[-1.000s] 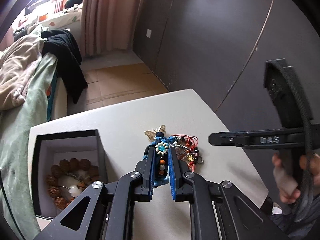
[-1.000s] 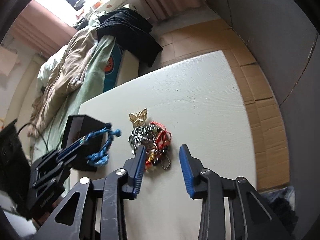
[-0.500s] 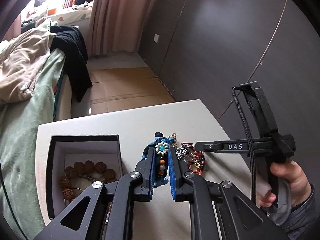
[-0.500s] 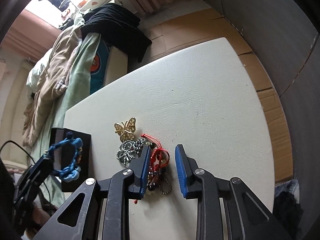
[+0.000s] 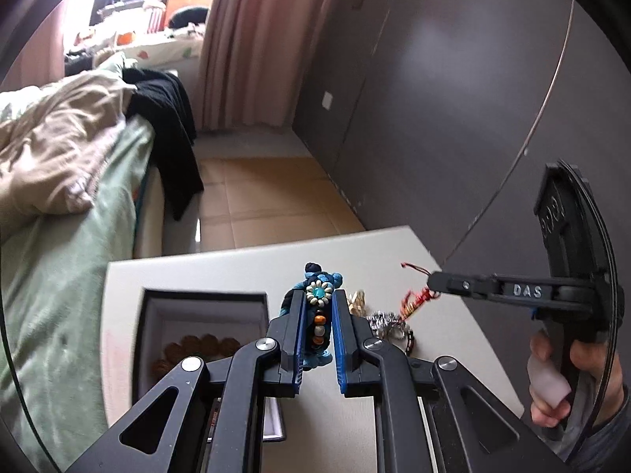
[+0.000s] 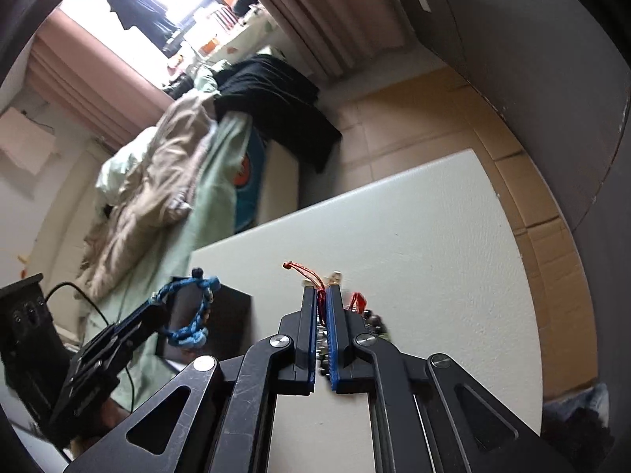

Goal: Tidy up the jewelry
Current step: 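Grasp the blue braided bracelet with the left gripper while the right gripper grasps the red cord bracelet, then carry both bracelets over the black box and open both grippers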

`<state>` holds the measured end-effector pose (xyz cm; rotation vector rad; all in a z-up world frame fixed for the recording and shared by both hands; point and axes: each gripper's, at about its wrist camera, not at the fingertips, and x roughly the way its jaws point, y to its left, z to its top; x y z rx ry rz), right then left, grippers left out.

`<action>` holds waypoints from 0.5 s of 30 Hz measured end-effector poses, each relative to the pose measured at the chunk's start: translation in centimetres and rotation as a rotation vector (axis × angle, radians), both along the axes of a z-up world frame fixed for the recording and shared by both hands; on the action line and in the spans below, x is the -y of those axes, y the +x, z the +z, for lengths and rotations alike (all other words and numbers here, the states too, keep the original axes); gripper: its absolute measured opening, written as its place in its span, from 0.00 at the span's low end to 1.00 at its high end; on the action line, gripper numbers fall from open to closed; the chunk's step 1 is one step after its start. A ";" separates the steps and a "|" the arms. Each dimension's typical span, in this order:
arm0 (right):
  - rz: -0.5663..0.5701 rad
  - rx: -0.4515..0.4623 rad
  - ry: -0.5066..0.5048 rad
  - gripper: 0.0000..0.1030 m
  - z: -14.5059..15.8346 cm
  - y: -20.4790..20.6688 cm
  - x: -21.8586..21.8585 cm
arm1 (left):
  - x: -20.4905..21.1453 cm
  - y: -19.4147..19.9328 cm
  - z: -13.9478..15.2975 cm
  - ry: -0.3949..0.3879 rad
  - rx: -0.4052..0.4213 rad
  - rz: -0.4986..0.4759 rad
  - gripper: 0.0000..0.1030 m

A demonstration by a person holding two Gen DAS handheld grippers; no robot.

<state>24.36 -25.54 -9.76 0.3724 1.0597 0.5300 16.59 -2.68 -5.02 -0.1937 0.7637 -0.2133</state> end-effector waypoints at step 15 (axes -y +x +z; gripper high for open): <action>0.042 0.081 0.154 0.06 3.9 -1.7 -2.8 | -5.2 -0.4 1.6 -0.009 0.033 0.108 0.13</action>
